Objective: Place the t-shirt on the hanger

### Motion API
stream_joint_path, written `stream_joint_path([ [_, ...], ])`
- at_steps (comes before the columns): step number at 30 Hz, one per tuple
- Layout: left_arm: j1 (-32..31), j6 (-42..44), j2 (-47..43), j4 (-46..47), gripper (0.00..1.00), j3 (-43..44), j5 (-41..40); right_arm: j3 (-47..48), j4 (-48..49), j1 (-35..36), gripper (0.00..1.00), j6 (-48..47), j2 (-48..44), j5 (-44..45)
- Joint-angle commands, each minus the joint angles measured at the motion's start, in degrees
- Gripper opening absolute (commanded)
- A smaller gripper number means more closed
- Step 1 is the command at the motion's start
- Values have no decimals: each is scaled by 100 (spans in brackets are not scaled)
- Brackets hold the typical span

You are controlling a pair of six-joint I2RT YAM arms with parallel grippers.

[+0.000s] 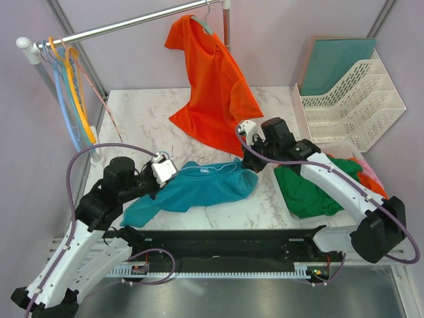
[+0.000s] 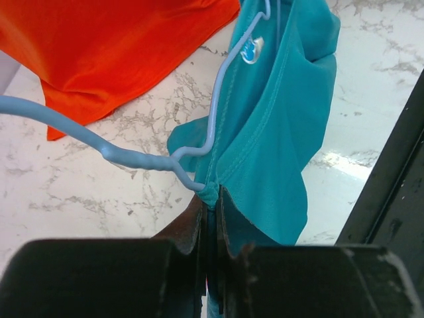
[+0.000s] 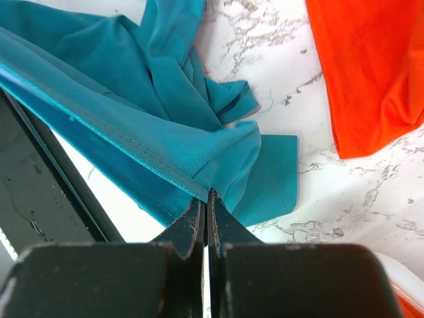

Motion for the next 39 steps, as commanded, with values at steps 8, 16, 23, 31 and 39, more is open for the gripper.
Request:
stream_joint_path([
  [8,-54,730,1085,216,2,760,-7,1306,-807,237,0,-139,34,-359],
  [16,-344,843,1578,445,2,1209,475,1534,-614,871,0,-87,140,-351],
  [23,-388,1212,1446,323,2,1323,951,2377,-587,836,0,-139,307,18],
  [31,-388,959,1585,436,2,1349,618,2748,-754,826,0,-44,342,1],
  [39,-414,686,1762,849,2,1631,687,2572,-631,1187,3,89,404,-228],
])
